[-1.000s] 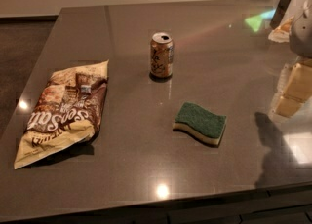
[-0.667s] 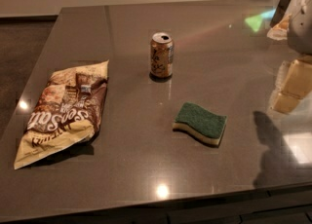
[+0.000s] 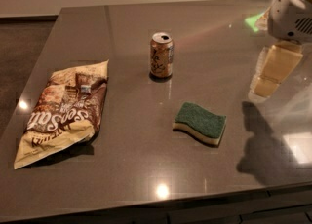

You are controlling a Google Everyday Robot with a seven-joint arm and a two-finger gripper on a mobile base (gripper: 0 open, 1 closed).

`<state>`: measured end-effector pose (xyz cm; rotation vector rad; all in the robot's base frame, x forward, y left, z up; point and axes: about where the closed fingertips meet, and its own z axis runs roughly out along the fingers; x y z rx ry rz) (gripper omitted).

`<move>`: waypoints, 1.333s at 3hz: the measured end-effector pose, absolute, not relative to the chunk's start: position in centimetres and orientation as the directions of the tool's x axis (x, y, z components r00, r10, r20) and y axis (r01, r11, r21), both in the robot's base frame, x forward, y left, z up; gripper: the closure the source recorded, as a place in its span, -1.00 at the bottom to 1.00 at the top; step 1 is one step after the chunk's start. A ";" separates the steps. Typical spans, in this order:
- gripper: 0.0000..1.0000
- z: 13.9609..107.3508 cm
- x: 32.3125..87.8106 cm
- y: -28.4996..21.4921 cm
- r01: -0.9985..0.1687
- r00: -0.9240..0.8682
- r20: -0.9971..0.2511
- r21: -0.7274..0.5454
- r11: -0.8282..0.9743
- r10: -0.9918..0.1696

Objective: Move orange can near brown chip bag

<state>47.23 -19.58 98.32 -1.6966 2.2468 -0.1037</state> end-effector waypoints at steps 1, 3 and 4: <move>-1.00 97.9 50.9 -16.5 -0.921 -0.237 -0.260 -0.247 0.302 -0.936; -1.00 95.9 57.3 -10.6 -0.924 -0.248 -0.382 -0.182 0.335 -0.890; -1.00 94.8 59.6 -8.4 -0.927 -0.245 -0.424 -0.162 0.339 -0.872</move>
Offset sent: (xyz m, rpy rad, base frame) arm 0.1164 0.0989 -0.0236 0.2221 0.0179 -0.0132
